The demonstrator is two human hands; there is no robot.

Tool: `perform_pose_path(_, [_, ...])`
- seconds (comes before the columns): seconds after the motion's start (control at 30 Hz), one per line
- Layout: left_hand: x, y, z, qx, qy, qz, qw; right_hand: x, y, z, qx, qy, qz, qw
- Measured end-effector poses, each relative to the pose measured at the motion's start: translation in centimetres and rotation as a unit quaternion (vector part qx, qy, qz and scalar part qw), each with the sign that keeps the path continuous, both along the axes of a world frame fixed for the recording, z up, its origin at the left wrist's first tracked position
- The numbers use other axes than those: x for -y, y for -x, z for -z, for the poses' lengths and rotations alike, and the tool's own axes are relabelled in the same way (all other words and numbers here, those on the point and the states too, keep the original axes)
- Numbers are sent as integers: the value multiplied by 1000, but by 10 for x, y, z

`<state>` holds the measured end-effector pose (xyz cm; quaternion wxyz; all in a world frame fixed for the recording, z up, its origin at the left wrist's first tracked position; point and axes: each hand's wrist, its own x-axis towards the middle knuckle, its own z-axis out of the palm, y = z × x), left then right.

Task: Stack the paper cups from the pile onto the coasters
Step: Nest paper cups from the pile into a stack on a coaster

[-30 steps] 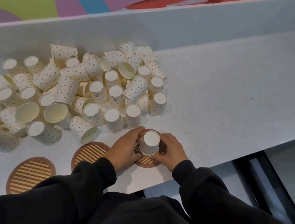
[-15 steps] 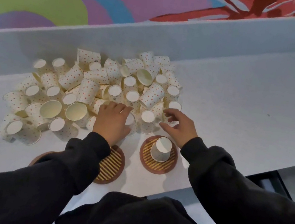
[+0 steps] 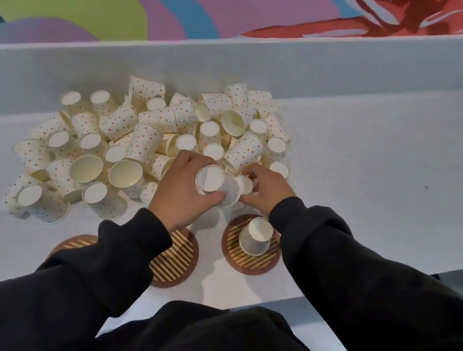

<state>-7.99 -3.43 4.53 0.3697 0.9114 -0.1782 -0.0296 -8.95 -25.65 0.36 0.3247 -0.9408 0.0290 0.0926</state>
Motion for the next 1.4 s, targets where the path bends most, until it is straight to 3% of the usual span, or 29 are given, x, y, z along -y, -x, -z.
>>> perform_pose_path(0.17, [14, 26, -27, -46, 106, 56, 992, 21, 13, -14, 25, -10, 17, 999])
perform_pose_path(0.33, [40, 45, -23, -23, 67, 116, 991, 47, 39, -23, 55, -131, 89, 986])
perform_pose_path(0.6, [56, 45, -9, 7, -21, 176, 984, 72, 76, -10, 79, -155, 177, 969])
perform_pose_path(0.93, [71, 44, 48, -64, -96, 197, 974, 80, 96, 2, 102, -152, 256, 949])
perform_pose_path(1.23, [78, 45, 72, -98, -117, 176, 973, 62, 109, -32, 170, -187, 236, 938])
perform_pose_path(1.4, [76, 49, 76, -186, 0, 124, 975, 44, 117, -37, 177, -180, 155, 955])
